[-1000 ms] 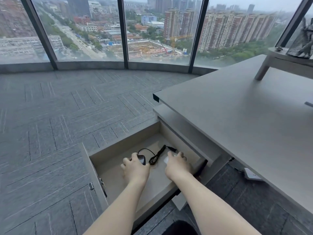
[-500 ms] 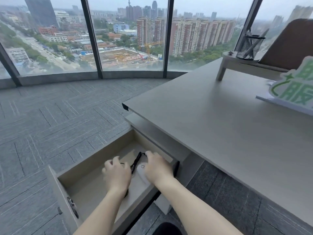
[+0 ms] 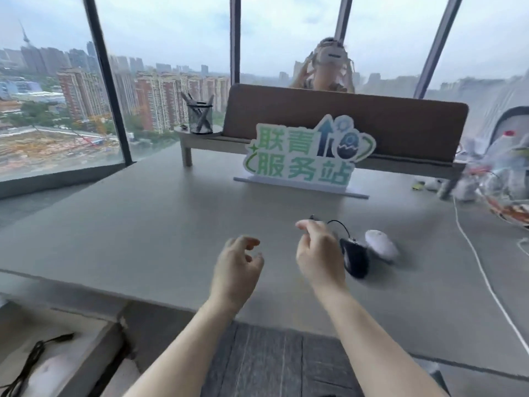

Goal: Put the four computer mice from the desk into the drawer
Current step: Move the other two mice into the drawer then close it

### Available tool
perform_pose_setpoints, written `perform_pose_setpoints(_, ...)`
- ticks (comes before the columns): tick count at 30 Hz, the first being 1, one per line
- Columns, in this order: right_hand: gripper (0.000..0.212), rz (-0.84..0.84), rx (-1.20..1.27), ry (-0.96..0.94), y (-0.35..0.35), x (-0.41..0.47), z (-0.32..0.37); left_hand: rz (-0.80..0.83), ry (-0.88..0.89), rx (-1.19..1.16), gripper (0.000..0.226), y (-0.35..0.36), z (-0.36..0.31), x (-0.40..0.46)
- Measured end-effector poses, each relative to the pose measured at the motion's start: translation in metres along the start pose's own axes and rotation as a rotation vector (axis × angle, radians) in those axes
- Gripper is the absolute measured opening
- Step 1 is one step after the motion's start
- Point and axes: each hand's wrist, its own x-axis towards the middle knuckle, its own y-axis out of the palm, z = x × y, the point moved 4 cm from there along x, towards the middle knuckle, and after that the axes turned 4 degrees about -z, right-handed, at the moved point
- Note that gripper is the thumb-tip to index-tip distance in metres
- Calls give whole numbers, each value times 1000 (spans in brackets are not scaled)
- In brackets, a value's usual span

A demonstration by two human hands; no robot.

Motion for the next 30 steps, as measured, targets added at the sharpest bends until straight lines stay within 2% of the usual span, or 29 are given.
perform_pose_setpoints(4,43,-51,-225,144,-37,31,-100,279,23,85,53,101,-44,-7)
perform_pose_setpoints(9,53,263,-403,301,-44,57,-180,420,139,287,75,178,-84,-7)
perform_pose_setpoints(12,52,362,-400,352,-49,63,-195,466,154,458,75,203,-90,-1)
perform_pose_setpoints(15,42,374,-373,312,-48,63,-196,390,150,537,53,213,-91,3)
perform_pose_setpoints(19,50,352,-315,321,-48,54,-193,301,97,503,34,206,-88,7)
perform_pose_setpoints(25,52,233,-70,268,-49,40,-137,82,10,259,39,132,-76,7)
perform_pose_setpoints(30,49,229,173,62,-29,19,-28,-175,-31,44,38,19,-66,6)
